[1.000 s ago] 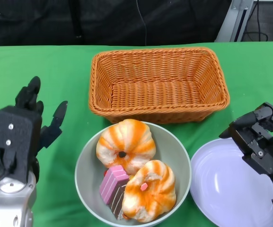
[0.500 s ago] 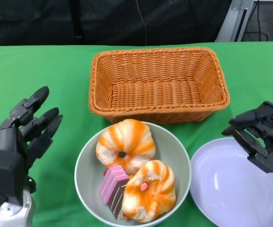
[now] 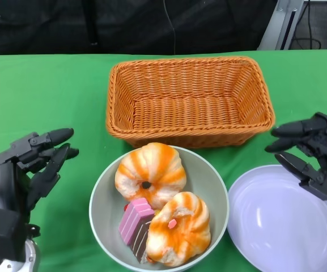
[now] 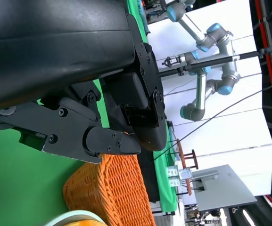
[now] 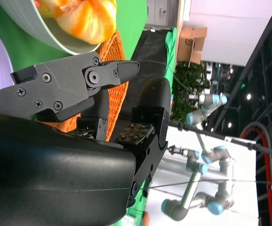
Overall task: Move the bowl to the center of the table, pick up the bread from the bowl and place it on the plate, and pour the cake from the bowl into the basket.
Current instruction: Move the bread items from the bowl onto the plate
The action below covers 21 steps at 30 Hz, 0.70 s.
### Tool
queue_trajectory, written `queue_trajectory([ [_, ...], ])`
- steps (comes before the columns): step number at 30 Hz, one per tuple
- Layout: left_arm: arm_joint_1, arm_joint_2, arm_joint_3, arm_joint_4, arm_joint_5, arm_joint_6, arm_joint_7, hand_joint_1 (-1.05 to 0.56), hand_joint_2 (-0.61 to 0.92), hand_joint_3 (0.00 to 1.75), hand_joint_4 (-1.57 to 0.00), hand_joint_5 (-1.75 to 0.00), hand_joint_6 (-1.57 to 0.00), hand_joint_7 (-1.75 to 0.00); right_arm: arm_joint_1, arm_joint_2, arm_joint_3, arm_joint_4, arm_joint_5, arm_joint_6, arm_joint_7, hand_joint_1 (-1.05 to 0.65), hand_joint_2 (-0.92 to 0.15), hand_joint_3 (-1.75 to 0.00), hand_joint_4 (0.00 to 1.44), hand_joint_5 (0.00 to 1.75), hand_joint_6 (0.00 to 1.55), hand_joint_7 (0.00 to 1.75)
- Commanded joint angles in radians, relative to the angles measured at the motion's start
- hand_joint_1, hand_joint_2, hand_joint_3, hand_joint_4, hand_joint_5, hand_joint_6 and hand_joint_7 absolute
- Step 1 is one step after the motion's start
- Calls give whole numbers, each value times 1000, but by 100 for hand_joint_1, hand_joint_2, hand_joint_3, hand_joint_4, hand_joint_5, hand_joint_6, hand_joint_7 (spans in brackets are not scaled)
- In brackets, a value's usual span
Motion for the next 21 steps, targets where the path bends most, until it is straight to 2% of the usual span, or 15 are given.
queue_trajectory([
  [1, -7, 21, 8, 18, 2, -32, 16, -20, 92, 26, -83, -115, -111, -45, -28, -22, 7, -31, -6, 15, 6, -32, -92, -8, 52, 121, 61, 66],
  [7, -2, 25, 3, 19, 31, -39, 45, -22, 92, 23, -86, -111, -106, -55, -56, -35, 30, -55, -51, 17, 6, -36, -92, -9, 52, 121, 61, 64],
  [14, 5, 22, 2, 14, 28, -36, 39, -21, 92, 23, -86, -111, -103, -60, -82, -64, 78, -126, -103, 95, 17, -37, -92, -9, 47, 112, 57, 58],
  [21, 16, 20, 5, 2, 27, -37, 45, -22, 92, 21, -86, -114, -102, -63, -103, -64, 126, -162, -133, 148, 11, -36, -92, -5, 50, 102, 57, 54],
])
